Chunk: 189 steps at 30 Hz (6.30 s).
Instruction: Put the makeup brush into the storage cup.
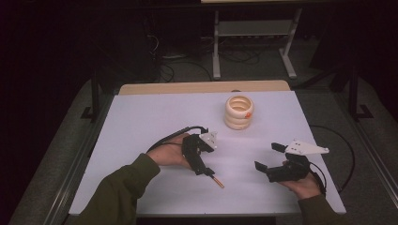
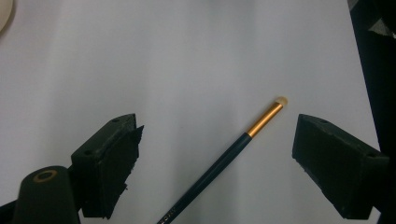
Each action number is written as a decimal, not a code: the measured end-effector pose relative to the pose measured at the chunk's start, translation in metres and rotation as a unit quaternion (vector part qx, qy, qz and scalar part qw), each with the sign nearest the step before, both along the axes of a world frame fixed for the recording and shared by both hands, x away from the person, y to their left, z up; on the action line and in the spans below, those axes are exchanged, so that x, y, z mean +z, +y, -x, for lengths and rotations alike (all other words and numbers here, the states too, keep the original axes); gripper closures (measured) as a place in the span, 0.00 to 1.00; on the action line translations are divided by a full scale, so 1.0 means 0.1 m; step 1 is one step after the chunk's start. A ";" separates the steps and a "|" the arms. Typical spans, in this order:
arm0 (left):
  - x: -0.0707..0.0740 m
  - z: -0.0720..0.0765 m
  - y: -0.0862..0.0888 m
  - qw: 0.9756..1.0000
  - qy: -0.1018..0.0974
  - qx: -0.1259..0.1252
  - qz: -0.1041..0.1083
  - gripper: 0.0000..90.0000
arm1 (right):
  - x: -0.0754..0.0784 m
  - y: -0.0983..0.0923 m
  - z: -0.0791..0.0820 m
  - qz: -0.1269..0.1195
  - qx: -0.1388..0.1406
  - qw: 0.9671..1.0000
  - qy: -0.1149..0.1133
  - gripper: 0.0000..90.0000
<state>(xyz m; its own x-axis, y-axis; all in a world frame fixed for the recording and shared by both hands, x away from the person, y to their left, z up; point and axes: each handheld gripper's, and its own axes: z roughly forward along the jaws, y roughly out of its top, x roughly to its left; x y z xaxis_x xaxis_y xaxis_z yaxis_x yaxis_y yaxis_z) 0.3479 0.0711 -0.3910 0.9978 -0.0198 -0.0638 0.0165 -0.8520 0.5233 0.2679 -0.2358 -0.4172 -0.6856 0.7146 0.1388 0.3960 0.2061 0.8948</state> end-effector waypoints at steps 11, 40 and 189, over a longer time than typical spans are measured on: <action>-0.01 -0.03 -0.05 0.999 0.006 -0.021 -0.027 0.25 | 0.00 0.00 0.00 0.000 0.000 1.000 0.001 0.01; -0.19 0.00 -0.19 0.992 0.004 -0.081 -0.093 0.58 | -0.01 0.00 -0.01 0.003 0.001 1.000 0.002 0.01; 0.18 -0.02 0.22 0.996 0.035 0.055 0.054 0.94 | -0.01 -0.01 -0.01 0.001 0.000 1.000 0.004 0.01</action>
